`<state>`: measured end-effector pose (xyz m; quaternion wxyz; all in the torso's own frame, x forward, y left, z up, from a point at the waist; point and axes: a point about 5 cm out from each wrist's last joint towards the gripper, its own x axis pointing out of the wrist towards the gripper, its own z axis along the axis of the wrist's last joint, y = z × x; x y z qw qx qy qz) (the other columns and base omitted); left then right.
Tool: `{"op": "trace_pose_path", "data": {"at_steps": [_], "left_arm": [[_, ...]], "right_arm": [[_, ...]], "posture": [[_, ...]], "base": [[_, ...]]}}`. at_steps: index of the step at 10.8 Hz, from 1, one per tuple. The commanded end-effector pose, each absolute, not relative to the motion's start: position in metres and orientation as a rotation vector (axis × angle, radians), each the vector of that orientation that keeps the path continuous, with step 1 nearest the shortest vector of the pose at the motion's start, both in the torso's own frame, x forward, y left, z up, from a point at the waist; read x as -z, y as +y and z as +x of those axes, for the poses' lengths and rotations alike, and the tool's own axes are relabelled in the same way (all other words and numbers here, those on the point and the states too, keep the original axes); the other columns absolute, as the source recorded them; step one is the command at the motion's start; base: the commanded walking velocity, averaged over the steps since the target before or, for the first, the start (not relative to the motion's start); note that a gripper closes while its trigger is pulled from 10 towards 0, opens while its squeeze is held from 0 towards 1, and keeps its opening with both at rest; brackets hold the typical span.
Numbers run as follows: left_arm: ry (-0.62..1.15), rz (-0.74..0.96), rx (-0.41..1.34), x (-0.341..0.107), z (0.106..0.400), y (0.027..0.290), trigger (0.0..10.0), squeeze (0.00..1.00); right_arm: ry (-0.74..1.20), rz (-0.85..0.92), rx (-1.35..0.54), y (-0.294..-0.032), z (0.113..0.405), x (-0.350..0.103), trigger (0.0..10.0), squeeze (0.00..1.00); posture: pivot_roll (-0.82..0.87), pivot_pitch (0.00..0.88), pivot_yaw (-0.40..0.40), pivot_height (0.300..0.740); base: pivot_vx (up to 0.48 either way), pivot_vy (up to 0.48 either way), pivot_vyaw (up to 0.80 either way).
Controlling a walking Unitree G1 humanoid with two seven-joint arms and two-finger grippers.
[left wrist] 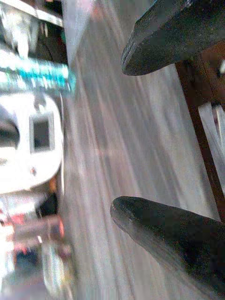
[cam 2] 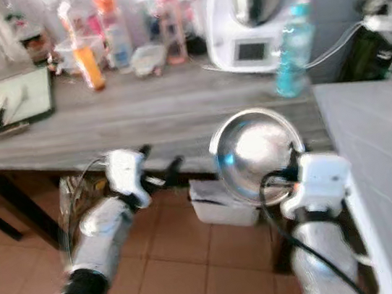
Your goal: Setting the table
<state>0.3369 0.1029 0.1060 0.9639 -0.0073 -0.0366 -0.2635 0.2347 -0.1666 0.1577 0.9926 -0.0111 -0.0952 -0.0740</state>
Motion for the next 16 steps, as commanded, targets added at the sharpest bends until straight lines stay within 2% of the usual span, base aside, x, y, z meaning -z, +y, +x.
{"op": "trace_pose_path", "data": {"at_steps": [1, 3, 9, 14, 16], "left_arm": [[-0.091, -0.014, 0.563, -0.1116, 0.3386, 0.0947, 10.0, 0.0], [-0.084, -0.011, 0.559, -0.1103, 0.3384, 0.0954, 10.0, 0.0], [-0.031, -0.029, 0.506, -0.1075, 0.3433, 0.1007, 10.0, 0.0], [-0.02, -0.023, 0.514, -0.1058, 0.342, 0.0996, 10.0, 0.0], [-0.02, -0.022, 0.515, -0.1055, 0.3421, 0.0996, 10.0, 0.0]], "right_arm": [[-0.213, -0.027, 0.17, -0.1711, 0.2328, -0.1623, 10.0, 0.0], [-0.214, -0.022, 0.172, -0.1695, 0.2327, -0.162, 10.0, 0.0], [-0.202, -0.009, 0.187, -0.17, 0.2307, -0.1609, 10.0, 0.0], [-0.199, -0.004, 0.188, -0.169, 0.2301, -0.1602, 10.0, 0.0], [-0.199, -0.005, 0.185, -0.1688, 0.2305, -0.1602, 10.0, 0.0]], "posture": [[0.0, 0.057, 0.057, 0.74], [0.0, 0.059, 0.057, 0.74], [0.0, 0.076, 0.059, 0.74], [0.0, 0.081, 0.06, 0.74], [0.0, 0.081, 0.057, 0.74]], "base": [[0.349, 0.0, 0.0], [0.33, 0.0, 0.0], [0.0, 0.0, -0.1], [0.0, 0.296, -0.62], [0.0, 0.338, 0.0]]}}
